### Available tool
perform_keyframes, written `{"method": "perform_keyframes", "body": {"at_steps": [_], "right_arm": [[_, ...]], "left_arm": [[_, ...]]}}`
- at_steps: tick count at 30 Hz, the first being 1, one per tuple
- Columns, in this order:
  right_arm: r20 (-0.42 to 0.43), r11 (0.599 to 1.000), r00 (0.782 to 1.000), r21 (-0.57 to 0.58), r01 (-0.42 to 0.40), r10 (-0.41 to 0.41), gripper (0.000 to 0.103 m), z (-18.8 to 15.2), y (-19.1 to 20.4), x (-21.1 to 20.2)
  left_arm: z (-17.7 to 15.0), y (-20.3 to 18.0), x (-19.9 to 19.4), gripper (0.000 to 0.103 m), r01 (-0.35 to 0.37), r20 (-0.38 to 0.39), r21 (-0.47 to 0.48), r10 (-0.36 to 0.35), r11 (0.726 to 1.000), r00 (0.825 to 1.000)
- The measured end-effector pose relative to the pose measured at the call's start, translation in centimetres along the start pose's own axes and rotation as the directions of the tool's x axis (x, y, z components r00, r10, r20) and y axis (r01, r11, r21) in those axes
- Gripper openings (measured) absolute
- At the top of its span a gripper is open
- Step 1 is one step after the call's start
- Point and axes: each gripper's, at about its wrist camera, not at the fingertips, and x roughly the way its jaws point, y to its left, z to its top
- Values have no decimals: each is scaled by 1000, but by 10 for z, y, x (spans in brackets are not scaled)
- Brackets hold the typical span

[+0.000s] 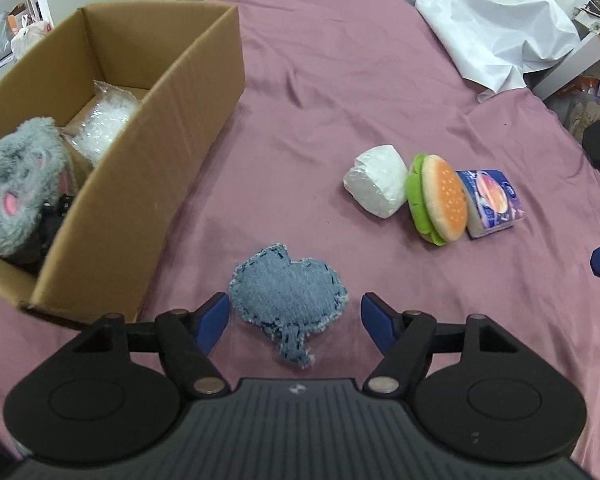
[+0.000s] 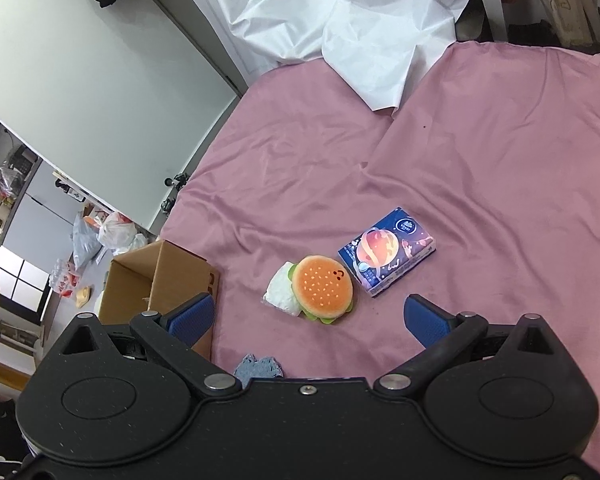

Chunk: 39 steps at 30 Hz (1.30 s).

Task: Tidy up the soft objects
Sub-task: 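Close the left gripper on the denim pad while the right gripper grasps the burger plush, then carry the denim pad and burger plush in both grippers over the box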

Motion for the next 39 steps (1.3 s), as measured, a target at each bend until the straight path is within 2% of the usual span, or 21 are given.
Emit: {"method": "perform_keyframes", "body": {"at_steps": [1,3,5,9,15,25,31,34,36,39], "right_arm": [[-3,1000,1000,3,-2,2,102,0,0,3],[-9,1000,1000,13,1,-1,102,0,-1,10],[-17,1000,1000,27,8,-7,101,0,-2,18],[-43,999,999,46,11,-9,92,1,-2,33],[-60,995,998,104,11,-5,84,2,-5,53],[-81,983,996,178,53,-39,81,-1,-9,79],[-110,976,993,205,74,-52,78,-2,-12,95],[-120,976,991,202,84,-60,70,-3,-10,101],[-114,977,992,199,80,-58,50,-1,-9,102],[-115,978,991,191,83,-62,45,0,-9,100]], "left_arm": [[1,0,4,69,-3,-3,-1,3,1000,1000],[3,2,10,56,-8,-12,-19,8,1000,1000],[4,4,12,51,-19,-3,-37,19,999,1000],[10,6,8,43,0,11,-49,1,999,1000],[28,9,-4,43,40,50,-66,-37,997,998],[50,9,-16,43,99,61,-54,-96,994,994],[59,12,-17,43,111,62,-29,-109,993,992],[61,15,-16,43,111,57,-34,-109,993,992],[63,16,-17,43,115,56,-40,-113,993,992],[64,18,-24,43,119,67,-40,-116,992,991]]}}
